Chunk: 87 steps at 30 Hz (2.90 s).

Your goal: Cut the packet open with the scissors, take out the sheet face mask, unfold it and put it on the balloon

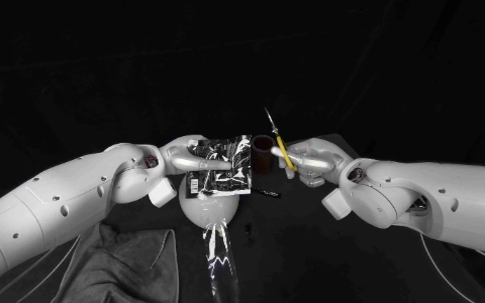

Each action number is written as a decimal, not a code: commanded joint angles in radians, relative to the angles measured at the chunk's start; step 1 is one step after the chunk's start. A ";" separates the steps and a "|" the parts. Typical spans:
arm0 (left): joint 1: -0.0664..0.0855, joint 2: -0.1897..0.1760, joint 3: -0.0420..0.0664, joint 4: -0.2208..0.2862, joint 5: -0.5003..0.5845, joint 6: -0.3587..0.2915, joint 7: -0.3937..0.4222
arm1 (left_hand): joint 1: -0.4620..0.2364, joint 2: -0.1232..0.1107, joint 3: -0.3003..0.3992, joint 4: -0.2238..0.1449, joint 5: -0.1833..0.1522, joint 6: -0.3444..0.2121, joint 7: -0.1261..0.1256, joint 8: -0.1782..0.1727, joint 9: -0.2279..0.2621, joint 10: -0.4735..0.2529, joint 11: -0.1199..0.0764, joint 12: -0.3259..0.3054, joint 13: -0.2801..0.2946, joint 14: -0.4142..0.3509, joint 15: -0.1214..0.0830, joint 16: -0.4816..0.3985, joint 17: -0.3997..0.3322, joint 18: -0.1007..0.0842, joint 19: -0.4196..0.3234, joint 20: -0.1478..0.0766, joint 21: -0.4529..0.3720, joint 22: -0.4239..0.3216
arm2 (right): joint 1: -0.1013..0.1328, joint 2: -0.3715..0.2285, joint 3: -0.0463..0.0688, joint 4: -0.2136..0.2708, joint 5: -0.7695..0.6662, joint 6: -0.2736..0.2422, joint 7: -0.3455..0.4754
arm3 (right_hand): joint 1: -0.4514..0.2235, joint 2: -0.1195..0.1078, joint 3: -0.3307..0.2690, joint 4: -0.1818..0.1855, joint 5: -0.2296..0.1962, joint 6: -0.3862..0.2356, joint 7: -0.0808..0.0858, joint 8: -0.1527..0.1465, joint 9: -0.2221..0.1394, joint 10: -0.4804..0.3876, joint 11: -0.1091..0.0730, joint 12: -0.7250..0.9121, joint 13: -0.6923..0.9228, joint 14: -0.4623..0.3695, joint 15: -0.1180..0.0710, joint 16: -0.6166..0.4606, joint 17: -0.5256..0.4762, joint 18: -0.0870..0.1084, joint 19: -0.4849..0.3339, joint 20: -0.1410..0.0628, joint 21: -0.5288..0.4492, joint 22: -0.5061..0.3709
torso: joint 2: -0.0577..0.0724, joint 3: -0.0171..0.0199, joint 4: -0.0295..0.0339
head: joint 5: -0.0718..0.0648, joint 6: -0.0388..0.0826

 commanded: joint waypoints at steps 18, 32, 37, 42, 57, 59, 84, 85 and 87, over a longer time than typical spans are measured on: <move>-0.005 -0.109 -0.002 0.116 0.178 -0.142 0.091 | -0.002 0.011 0.003 -0.005 0.003 0.007 0.003 0.004 0.166 0.005 0.002 -0.002 0.000 -0.006 -0.006 0.001 0.002 0.019 -0.011 0.000 0.005 0.001 | -0.027 -0.008 -0.001 -0.062 0.015 -0.058 0.060 | 0.205 0.196 -0.025 -0.009 -0.001 0.032 -0.065 -0.006 0.029 0.114 -0.075 0.713 0.377 0.101 -0.017 -0.004 0.185 -0.008 0.058 -0.005 -0.018 0.236 | -0.001 -0.0007 0.0015 | 0.023 -0.006; -0.018 -0.309 -0.026 0.287 0.229 -0.232 0.114 | -0.002 0.012 0.004 -0.006 0.004 0.006 0.003 0.003 0.167 0.005 0.003 -0.003 0.000 -0.007 -0.006 0.000 0.002 0.019 -0.011 0.000 0.005 0.001 | -0.058 0.012 -0.002 -0.111 -0.014 -0.062 0.061 | 0.215 0.197 -0.027 -0.016 -0.001 0.029 -0.064 -0.009 0.033 0.114 -0.074 0.715 0.381 0.102 -0.016 -0.004 0.187 -0.009 0.059 -0.004 -0.015 0.237 | -0.007 -0.0049 0.0102 | 0.103 -0.056; -0.023 -0.370 -0.041 0.324 0.230 -0.255 0.109 | -0.002 0.012 0.004 -0.006 0.004 0.006 0.003 0.003 0.167 0.005 0.003 -0.003 0.000 -0.007 -0.006 0.000 0.002 0.019 -0.011 0.000 0.006 0.002 | -0.070 0.024 -0.002 -0.126 -0.021 -0.066 0.061 | 0.218 0.200 -0.027 -0.019 0.000 0.029 -0.064 -0.010 0.035 0.114 -0.074 0.717 0.384 0.102 -0.016 -0.004 0.187 -0.009 0.059 -0.004 -0.015 0.237 | -0.013 -0.0075 0.0159 | 0.150 -0.090; -0.033 -0.431 -0.064 0.354 0.226 -0.284 0.115 | -0.003 0.012 0.003 -0.006 0.004 0.006 0.003 0.002 0.167 0.005 0.003 -0.003 0.000 -0.006 -0.006 0.000 0.003 0.019 -0.011 0.000 0.006 0.002 | -0.080 0.038 -0.002 -0.145 -0.027 -0.070 0.060 | 0.220 0.201 -0.027 -0.020 0.000 0.029 -0.064 -0.010 0.036 0.114 -0.074 0.717 0.384 0.102 -0.016 -0.003 0.188 -0.009 0.060 -0.004 -0.014 0.237 | -0.019 -0.0089 0.0205 | 0.178 -0.120; -0.098 -0.588 -0.123 0.376 0.120 -0.320 0.141 | -0.003 0.006 0.003 -0.009 0.004 0.008 0.002 0.000 0.168 0.002 0.002 -0.005 -0.001 -0.008 -0.005 -0.001 0.004 0.019 -0.014 0.000 0.007 0.002 | -0.097 0.058 -0.002 -0.181 -0.031 -0.078 0.063 | 0.222 0.203 -0.026 -0.022 -0.001 0.030 -0.064 -0.010 0.037 0.114 -0.074 0.717 0.385 0.102 -0.016 -0.003 0.190 -0.009 0.061 -0.004 -0.013 0.237 | -0.029 -0.0109 0.0260 | 0.328 -0.197; -0.104 -0.605 -0.127 0.373 0.092 -0.320 0.134 | -0.003 0.005 0.003 -0.010 0.004 0.008 0.002 0.000 0.168 0.001 0.002 -0.006 -0.002 -0.009 -0.005 -0.002 0.005 0.019 -0.015 0.000 0.007 0.002 | -0.097 0.058 -0.002 -0.183 -0.031 -0.078 0.063 | 0.222 0.203 -0.026 -0.022 -0.001 0.030 -0.064 -0.010 0.037 0.114 -0.074 0.717 0.385 0.102 -0.016 -0.003 0.190 -0.009 0.061 -0.004 -0.013 0.237 | -0.028 -0.0111 0.0252 | 0.337 -0.200; -0.165 -0.616 -0.150 0.320 -0.188 -0.539 0.187 | 0.006 -0.023 0.038 -0.014 0.004 0.023 0.005 -0.028 0.152 -0.022 0.008 -0.010 -0.007 -0.028 0.001 -0.019 0.012 0.012 -0.051 0.006 0.014 0.007 | -0.100 0.078 -0.002 -0.197 -0.047 -0.074 0.071 | 0.224 0.204 -0.026 -0.023 0.000 0.030 -0.064 -0.011 0.038 0.114 -0.074 0.719 0.388 0.103 -0.016 -0.002 0.192 -0.010 0.063 -0.004 -0.010 0.238 | -0.028 -0.0105 0.0260 | 0.414 -0.232; -0.173 -0.611 -0.150 0.319 -0.174 -0.568 0.215 | 0.006 -0.023 0.038 -0.014 0.004 0.023 0.006 -0.029 0.152 -0.022 0.008 -0.010 -0.007 -0.028 0.001 -0.019 0.012 0.012 -0.052 0.006 0.014 0.007 | -0.101 0.079 -0.002 -0.198 -0.047 -0.074 0.071 | 0.224 0.204 -0.026 -0.023 0.000 0.030 -0.064 -0.011 0.038 0.114 -0.074 0.719 0.388 0.103 -0.016 -0.002 0.192 -0.010 0.063 -0.004 -0.010 0.238 | -0.029 -0.0106 0.0266 | 0.415 -0.233; -0.187 -0.604 -0.150 0.319 -0.151 -0.611 0.257 | 0.005 -0.025 0.043 -0.011 0.004 0.021 0.007 -0.035 0.149 -0.031 0.010 -0.011 -0.008 -0.035 0.004 -0.024 0.012 0.011 -0.060 0.009 0.014 0.007 | -0.101 0.080 -0.002 -0.199 -0.047 -0.073 0.071 | 0.224 0.204 -0.026 -0.023 0.000 0.030 -0.064 -0.011 0.038 0.114 -0.074 0.719 0.388 0.103 -0.016 -0.002 0.192 -0.010 0.063 -0.004 -0.010 0.238 | -0.029 -0.0107 0.0264 | 0.417 -0.233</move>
